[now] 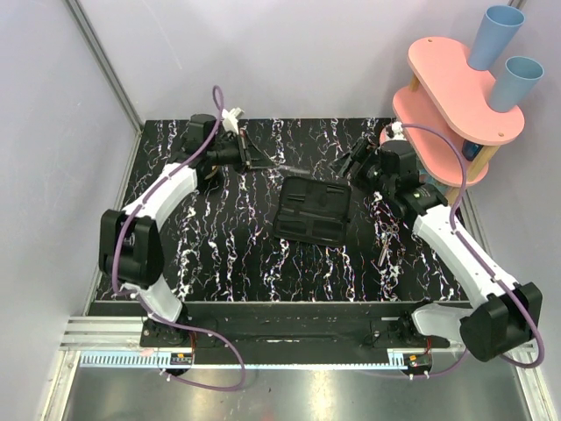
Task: Sort the hair-cutting tools
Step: Place the scissors in the hairdressing tool bag.
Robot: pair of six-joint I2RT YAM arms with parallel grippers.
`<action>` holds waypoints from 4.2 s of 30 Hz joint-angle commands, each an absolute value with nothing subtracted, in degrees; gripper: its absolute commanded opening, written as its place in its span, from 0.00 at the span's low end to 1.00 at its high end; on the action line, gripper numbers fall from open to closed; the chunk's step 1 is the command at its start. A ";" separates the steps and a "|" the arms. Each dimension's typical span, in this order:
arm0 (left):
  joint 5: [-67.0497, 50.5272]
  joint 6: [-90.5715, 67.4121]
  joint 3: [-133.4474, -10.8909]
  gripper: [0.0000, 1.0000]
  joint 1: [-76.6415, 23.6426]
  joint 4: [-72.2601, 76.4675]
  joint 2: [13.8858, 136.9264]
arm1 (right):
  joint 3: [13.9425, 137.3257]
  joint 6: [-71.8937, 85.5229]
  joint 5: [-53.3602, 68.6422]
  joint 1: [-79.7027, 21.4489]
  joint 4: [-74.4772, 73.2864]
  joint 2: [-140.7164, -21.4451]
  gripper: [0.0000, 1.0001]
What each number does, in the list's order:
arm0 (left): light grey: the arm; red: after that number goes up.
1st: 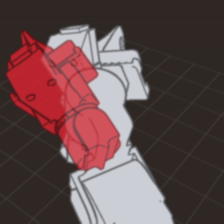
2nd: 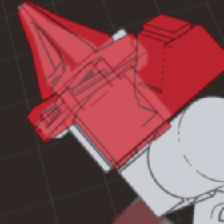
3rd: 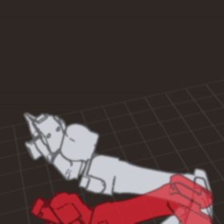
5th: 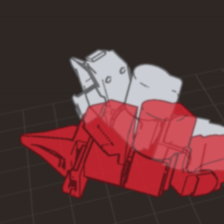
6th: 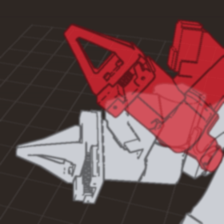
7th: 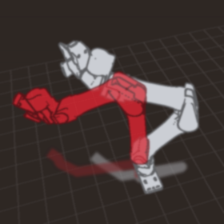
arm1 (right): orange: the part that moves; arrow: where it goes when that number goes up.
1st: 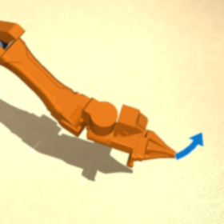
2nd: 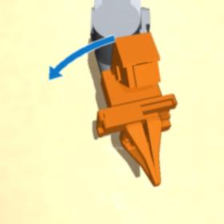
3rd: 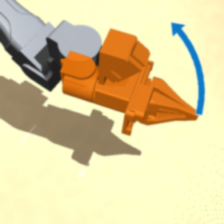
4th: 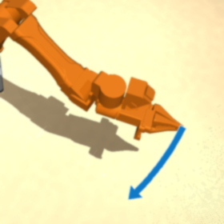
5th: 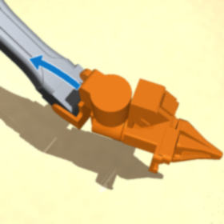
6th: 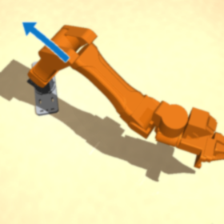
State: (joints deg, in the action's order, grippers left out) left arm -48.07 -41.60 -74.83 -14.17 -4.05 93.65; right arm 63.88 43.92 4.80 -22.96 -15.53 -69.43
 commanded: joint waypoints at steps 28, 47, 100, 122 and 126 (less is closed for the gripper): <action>-55.81 -38.75 -91.67 0.00 -10.11 -0.26 125.94 | 73.12 30.15 -2.11 -15.29 -18.11 -106.33 0.51; -66.36 -41.30 -95.01 0.00 -10.19 -0.27 136.58 | 74.71 27.16 -4.13 -15.21 -18.90 -112.24 0.46; -34.46 -28.12 -86.66 0.99 -12.22 -20.65 128.86 | 75.76 23.20 8.79 -15.21 -12.57 -115.40 0.02; -22.44 -37.08 -71.55 0.99 -6.33 -12.48 118.48 | 76.29 24.43 7.91 -15.21 -15.12 -116.46 0.00; -21.27 -39.46 -68.56 0.99 -6.42 -12.31 116.72 | 76.03 24.96 8.17 -15.20 -15.21 -116.28 0.00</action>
State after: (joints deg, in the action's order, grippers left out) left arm -34.11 -38.79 -73.06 -6.61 -7.79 116.25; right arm 75.79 23.49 6.96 -14.37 -13.78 -115.57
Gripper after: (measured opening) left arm 0.984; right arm 0.031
